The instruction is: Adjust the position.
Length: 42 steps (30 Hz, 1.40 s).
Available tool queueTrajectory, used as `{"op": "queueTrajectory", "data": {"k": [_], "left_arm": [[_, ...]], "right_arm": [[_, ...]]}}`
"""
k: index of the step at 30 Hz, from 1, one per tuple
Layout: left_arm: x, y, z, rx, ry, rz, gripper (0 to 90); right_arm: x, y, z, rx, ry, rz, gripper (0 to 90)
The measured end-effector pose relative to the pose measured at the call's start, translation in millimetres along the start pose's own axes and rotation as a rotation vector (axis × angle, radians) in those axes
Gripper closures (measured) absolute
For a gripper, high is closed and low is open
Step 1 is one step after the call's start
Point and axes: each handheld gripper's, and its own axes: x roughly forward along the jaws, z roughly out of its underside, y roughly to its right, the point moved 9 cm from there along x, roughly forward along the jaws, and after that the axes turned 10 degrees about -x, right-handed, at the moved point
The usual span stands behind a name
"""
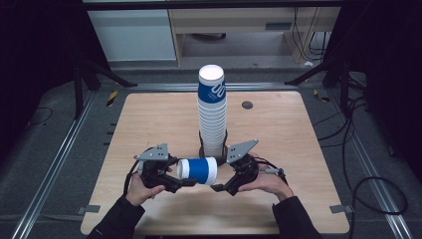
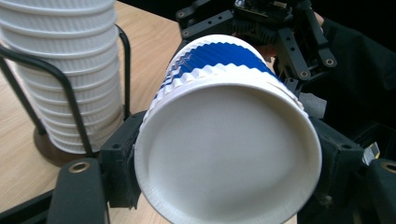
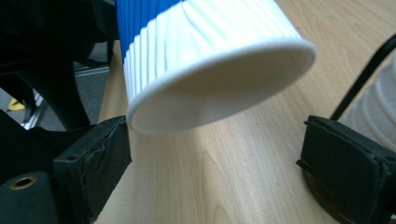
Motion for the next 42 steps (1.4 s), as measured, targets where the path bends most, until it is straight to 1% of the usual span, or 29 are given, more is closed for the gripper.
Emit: {"op": "queueTrajectory", "data": {"k": [3,8,12,17,22,26,29,31,33,34,35,37,38,39,40,42], "left_arm": [[3.0,2.9,1.8,0.006,-0.014,0.018,25.5],[6.2,7.8,2.9,0.009,-0.021,0.048,25.6],[9.2,10.3,4.4,0.018,-0.031,0.058,25.6],[11.4,11.5,5.9,0.022,-0.041,0.065,25.6],[12.5,12.0,6.5,0.023,-0.045,0.070,25.7],[11.8,11.5,6.6,0.021,-0.046,0.074,25.8],[11.6,11.4,6.4,0.017,-0.046,0.074,25.6],[11.2,10.9,5.7,0.017,-0.041,0.064,25.3],[10.8,10.7,5.6,0.017,-0.042,0.063,21.9],[9.0,9.0,5.3,0.014,-0.048,0.057,20.0],[8.1,8.3,5.2,0.014,-0.048,0.052,18.9],[5.5,6.1,5.6,0.012,-0.057,0.048,18.1],[4.1,4.3,6.0,0.016,-0.060,0.034,17.5],[4.1,4.3,6.0,0.016,-0.060,0.034,17.7],[2.9,2.8,8.3,0.011,-0.082,0.037,17.1],[3.7,-0.5,12.2,0.016,-0.114,0.016,16.1]], "right_arm": [[3.0,-2.6,-1.0,0.005,0.012,-0.021,8.3],[7.0,-7.1,-3.2,0.003,0.027,-0.049,8.4],[9.0,-11.1,-5.7,0.008,0.050,-0.083,8.8],[10.8,-12.5,-5.7,0.012,0.055,-0.096,9.9],[11.2,-14.7,-6.6,0.019,0.071,-0.121,13.6],[11.3,-15.1,-6.3,0.024,0.078,-0.132,15.3],[11.4,-15.0,-6.4,0.024,0.079,-0.134,15.8],[10.9,-14.4,-6.4,0.025,0.077,-0.129,16.1],[10.3,-14.0,-5.9,0.023,0.072,-0.127,16.2],[8.9,-12.9,-4.2,0.019,0.057,-0.117,16.4],[8.3,-12.4,-3.8,0.018,0.056,-0.114,16.4],[6.4,-10.7,-2.0,0.007,0.038,-0.101,16.4],[4.5,-9.4,0.1,0.000,0.019,-0.088,16.4],[4.5,-9.4,0.1,0.000,0.019,-0.088,16.4],[1.2,-7.2,3.3,-0.011,-0.006,-0.067,16.3],[-0.6,-5.2,6.1,-0.022,-0.026,-0.049,16.3]]}}
